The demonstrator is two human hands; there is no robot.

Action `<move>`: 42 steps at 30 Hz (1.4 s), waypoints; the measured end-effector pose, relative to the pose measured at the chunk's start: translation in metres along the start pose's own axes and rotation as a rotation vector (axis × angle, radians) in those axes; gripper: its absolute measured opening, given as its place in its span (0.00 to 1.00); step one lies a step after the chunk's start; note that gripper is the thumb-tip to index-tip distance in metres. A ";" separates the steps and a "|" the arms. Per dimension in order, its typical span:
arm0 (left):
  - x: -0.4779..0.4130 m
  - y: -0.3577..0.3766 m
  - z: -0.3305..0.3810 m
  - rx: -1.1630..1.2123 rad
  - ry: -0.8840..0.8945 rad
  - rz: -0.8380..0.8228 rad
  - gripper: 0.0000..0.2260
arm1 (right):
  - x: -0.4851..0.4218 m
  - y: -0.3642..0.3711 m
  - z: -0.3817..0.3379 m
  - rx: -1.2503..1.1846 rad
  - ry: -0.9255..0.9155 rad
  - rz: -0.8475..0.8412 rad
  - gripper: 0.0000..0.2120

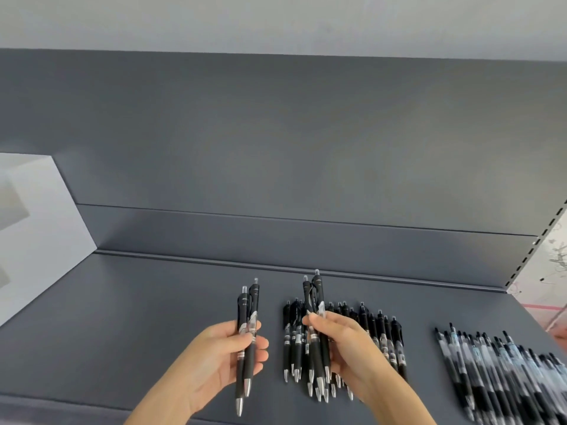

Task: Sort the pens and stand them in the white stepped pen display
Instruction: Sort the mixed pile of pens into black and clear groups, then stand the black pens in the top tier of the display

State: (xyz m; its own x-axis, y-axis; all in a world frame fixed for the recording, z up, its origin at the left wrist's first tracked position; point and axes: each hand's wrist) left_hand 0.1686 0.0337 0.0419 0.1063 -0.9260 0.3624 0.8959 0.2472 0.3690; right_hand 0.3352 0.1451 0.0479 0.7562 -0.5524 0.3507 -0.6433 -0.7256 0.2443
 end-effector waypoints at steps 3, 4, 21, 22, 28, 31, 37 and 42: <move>0.012 -0.011 0.003 0.001 0.036 0.011 0.10 | -0.001 0.019 -0.003 -0.004 -0.018 -0.052 0.06; 0.017 -0.015 0.004 0.008 0.045 0.018 0.10 | -0.004 0.026 -0.003 -0.003 -0.024 -0.065 0.06; 0.213 -0.255 0.049 0.099 0.242 0.280 0.08 | -0.086 0.365 0.026 0.129 -0.080 -0.394 0.07; 0.219 -0.265 0.053 0.083 0.244 0.293 0.08 | -0.092 0.384 0.028 0.139 -0.084 -0.397 0.10; 0.242 -0.326 0.077 -0.002 0.292 0.335 0.09 | -0.127 0.467 0.030 0.245 -0.092 -0.366 0.07; 0.237 -0.349 0.093 -0.043 0.313 0.343 0.08 | -0.152 0.487 0.022 0.276 -0.114 -0.344 0.08; 0.221 -0.382 0.132 -0.068 0.377 0.379 0.08 | -0.199 0.508 0.000 0.275 -0.150 -0.373 0.10; 0.220 -0.433 0.166 -0.071 0.406 0.476 0.07 | -0.237 0.529 -0.025 0.339 -0.203 -0.303 0.08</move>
State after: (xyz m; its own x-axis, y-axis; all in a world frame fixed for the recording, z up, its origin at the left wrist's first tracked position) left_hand -0.2675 -0.2297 0.1034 0.6432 -0.7571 0.1143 0.7351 0.6523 0.1844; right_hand -0.1873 -0.0972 0.1160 0.9328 -0.3405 0.1179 -0.3416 -0.9398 -0.0114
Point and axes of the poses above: each hand's wrist, its own x-axis away from the middle knuckle, its own y-axis out of the palm, z = x × y, and after that the axes turned 13 degrees about -z, right-handed
